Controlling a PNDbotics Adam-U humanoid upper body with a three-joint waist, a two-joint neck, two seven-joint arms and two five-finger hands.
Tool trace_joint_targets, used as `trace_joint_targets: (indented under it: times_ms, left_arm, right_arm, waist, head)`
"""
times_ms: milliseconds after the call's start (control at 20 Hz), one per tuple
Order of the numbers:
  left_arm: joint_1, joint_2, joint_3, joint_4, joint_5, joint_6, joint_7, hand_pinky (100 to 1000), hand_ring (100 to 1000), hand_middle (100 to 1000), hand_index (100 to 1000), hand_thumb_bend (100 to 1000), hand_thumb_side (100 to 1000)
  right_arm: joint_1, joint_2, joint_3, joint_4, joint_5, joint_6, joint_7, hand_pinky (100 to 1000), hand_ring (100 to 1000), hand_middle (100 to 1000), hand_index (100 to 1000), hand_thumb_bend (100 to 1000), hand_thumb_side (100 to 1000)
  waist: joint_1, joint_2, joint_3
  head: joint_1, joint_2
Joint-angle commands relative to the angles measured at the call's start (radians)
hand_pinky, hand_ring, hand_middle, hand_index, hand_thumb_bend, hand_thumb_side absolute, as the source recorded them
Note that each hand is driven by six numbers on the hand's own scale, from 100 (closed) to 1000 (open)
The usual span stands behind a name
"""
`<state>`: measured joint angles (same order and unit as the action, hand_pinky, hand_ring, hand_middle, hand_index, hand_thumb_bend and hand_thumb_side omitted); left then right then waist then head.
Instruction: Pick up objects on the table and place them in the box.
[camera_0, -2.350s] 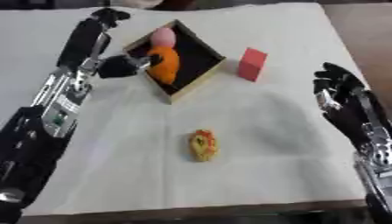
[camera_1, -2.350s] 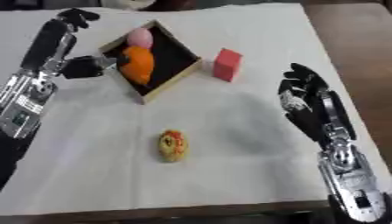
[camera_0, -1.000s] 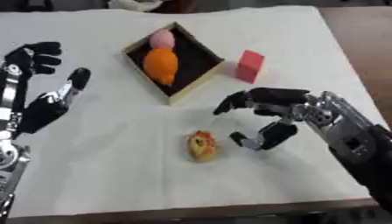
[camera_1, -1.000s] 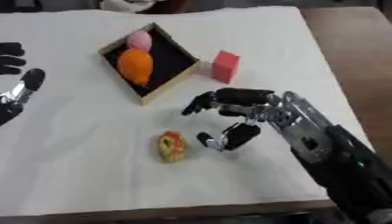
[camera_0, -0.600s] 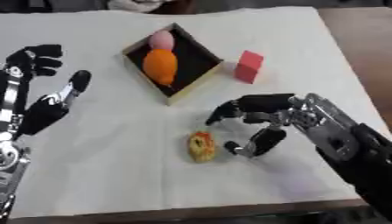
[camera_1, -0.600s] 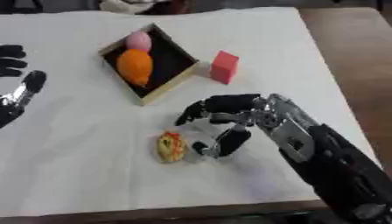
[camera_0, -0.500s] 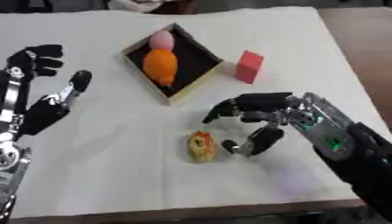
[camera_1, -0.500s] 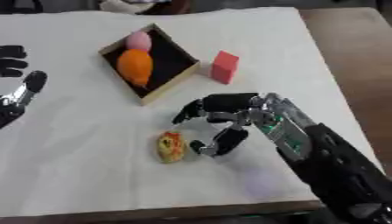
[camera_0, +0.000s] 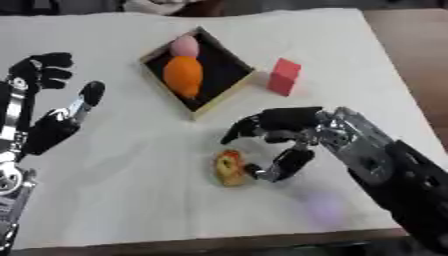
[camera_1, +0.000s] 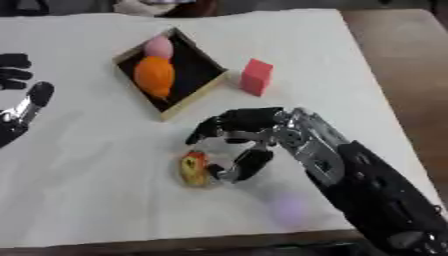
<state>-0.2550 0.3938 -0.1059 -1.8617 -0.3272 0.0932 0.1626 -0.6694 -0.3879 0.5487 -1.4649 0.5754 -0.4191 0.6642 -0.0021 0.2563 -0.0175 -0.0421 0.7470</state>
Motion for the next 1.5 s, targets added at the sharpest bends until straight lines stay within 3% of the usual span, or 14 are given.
trace_joint_targets:
  times_ms: [50,150,300,350,700,900,1250,1500]
  left_arm:
    - [-0.006,0.007,0.008,-0.011,-0.005,0.000,-0.004,704,706,688,795,641,687]
    - [-0.005,0.006,0.008,-0.010,-0.005,0.000,-0.003,704,706,687,795,641,687]
    - [-0.005,0.005,0.007,-0.009,-0.004,0.000,-0.003,704,706,687,795,641,687]
    - [-0.005,0.005,0.007,-0.009,-0.004,0.000,-0.003,704,706,687,795,638,689]
    - [-0.004,0.002,0.007,-0.006,-0.003,0.000,-0.001,703,706,687,795,632,692]
    - [-0.005,0.002,0.008,-0.007,-0.002,0.000,0.001,703,706,687,795,628,693]
    - [-0.004,0.002,0.007,-0.013,0.002,-0.002,0.000,704,706,686,795,620,695]
    - [-0.004,0.000,0.004,-0.015,0.004,-0.002,-0.003,705,706,686,795,613,696]
  right_arm:
    - [-0.013,0.000,0.004,-0.015,0.004,-0.012,0.013,834,859,843,907,100,400]
    - [-0.012,0.002,0.005,-0.014,0.000,-0.015,0.007,828,852,832,845,100,369]
    - [-0.010,0.004,0.004,-0.010,0.004,-0.016,-0.014,828,852,832,845,100,369]
    - [-0.010,0.005,-0.001,-0.008,0.007,-0.013,-0.025,815,831,801,715,100,290]
    - [-0.014,0.024,-0.034,0.051,0.094,-0.002,-0.248,782,774,720,554,100,150]
    - [-0.027,0.033,-0.049,0.074,0.132,-0.002,-0.347,775,761,697,478,100,124]
    - [-0.123,0.020,-0.100,0.061,0.107,0.044,-0.401,778,760,697,483,100,114]
    - [-0.214,0.025,-0.139,0.139,0.080,0.089,-0.402,778,759,698,487,100,114]
  waist:
    - [-0.007,-0.030,0.002]
    - [-0.008,-0.030,0.002]
    - [-0.008,-0.030,0.001]
    - [-0.008,-0.030,0.001]
    - [-0.007,-0.031,0.002]
    - [-0.007,-0.032,0.003]
    - [-0.006,-0.036,0.007]
    - [-0.007,-0.038,0.019]
  head:
    - [-0.004,-0.004]
    - [-0.005,-0.005]
    - [-0.005,-0.006]
    - [-0.004,-0.006]
    - [-0.005,-0.007]
    - [-0.005,-0.008]
    - [-0.004,-0.005]
    - [-0.009,-0.004]
